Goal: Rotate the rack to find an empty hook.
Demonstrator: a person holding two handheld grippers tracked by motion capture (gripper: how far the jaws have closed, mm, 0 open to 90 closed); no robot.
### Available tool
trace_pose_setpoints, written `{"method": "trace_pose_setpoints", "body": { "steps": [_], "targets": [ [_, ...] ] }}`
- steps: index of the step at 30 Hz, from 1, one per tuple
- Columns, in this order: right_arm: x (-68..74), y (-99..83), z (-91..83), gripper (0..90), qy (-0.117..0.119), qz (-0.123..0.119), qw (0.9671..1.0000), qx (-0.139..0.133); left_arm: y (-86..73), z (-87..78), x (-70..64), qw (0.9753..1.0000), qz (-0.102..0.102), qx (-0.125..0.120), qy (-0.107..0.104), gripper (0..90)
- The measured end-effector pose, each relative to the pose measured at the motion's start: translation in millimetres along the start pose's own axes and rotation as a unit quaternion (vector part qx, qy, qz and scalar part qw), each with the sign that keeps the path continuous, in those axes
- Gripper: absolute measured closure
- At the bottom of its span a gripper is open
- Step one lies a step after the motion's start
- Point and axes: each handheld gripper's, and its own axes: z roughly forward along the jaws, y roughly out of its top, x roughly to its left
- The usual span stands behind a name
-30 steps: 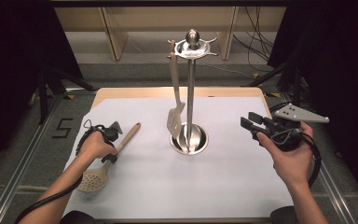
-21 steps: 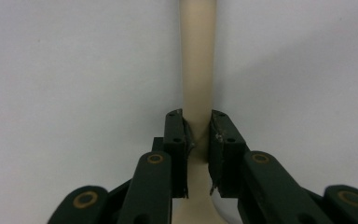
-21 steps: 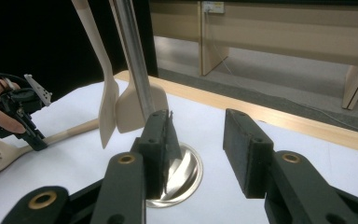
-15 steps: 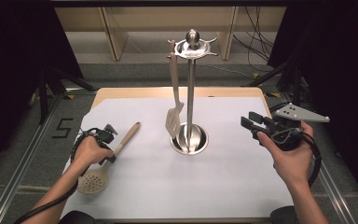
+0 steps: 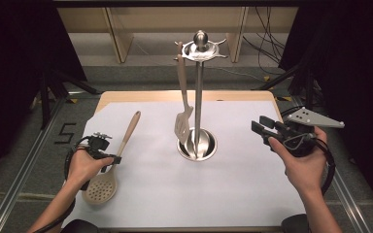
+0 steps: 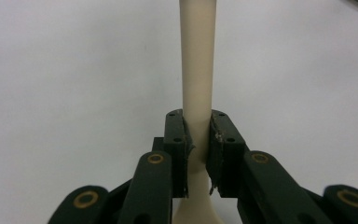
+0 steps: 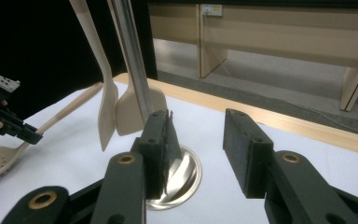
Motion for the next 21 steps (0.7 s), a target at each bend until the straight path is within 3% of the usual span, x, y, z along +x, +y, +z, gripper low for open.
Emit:
{"method": "trace_pose_setpoints", "body": {
  "steps": [2,3,6,7,11,14,16,18,21],
  "targets": [
    [-1.1,0.5,-0.9,61.7,-0.004,-0.013,0.9999,-0.003,-0.5,-4.4,-3.5,0.9994,-0.007,-0.033,-0.002,78.2],
    [-0.3,0.6,-1.4,61.7,-0.004,-0.008,1.0000,-0.003,-1.6,-4.7,-5.8,0.9979,-0.014,-0.063,-0.002,78.2],
    [-0.3,0.9,-2.3,61.7,-0.004,-0.006,1.0000,-0.004,-2.2,-13.5,-6.5,0.9971,0.008,-0.076,-0.008,78.2],
    [0.8,1.0,-2.7,61.7,-0.003,0.003,1.0000,-0.001,-2.8,-14.8,-7.4,0.9963,0.009,-0.084,-0.013,78.1],
    [0.8,1.0,-2.5,61.7,-0.003,0.003,1.0000,-0.001,-3.7,-18.8,-14.2,0.9920,0.011,-0.124,-0.018,78.2],
    [0.8,1.0,-2.2,61.7,-0.003,0.000,1.0000,-0.001,-2.7,-22.3,-20.5,0.9864,0.005,-0.163,-0.015,78.2],
    [-0.6,0.6,-1.2,61.7,-0.003,-0.010,0.9999,-0.004,-1.9,-25.8,-25.8,0.9797,-0.012,-0.199,-0.020,78.2],
    [-0.1,0.5,-1.4,61.7,-0.002,-0.006,1.0000,-0.003,-0.3,-32.4,-30.3,0.9749,-0.014,-0.221,-0.022,78.2],
    [-0.4,0.8,-1.9,61.7,-0.002,-0.009,1.0000,-0.004,2.8,-41.0,-37.5,0.9684,0.000,-0.248,-0.023,78.2]
  ]
}}
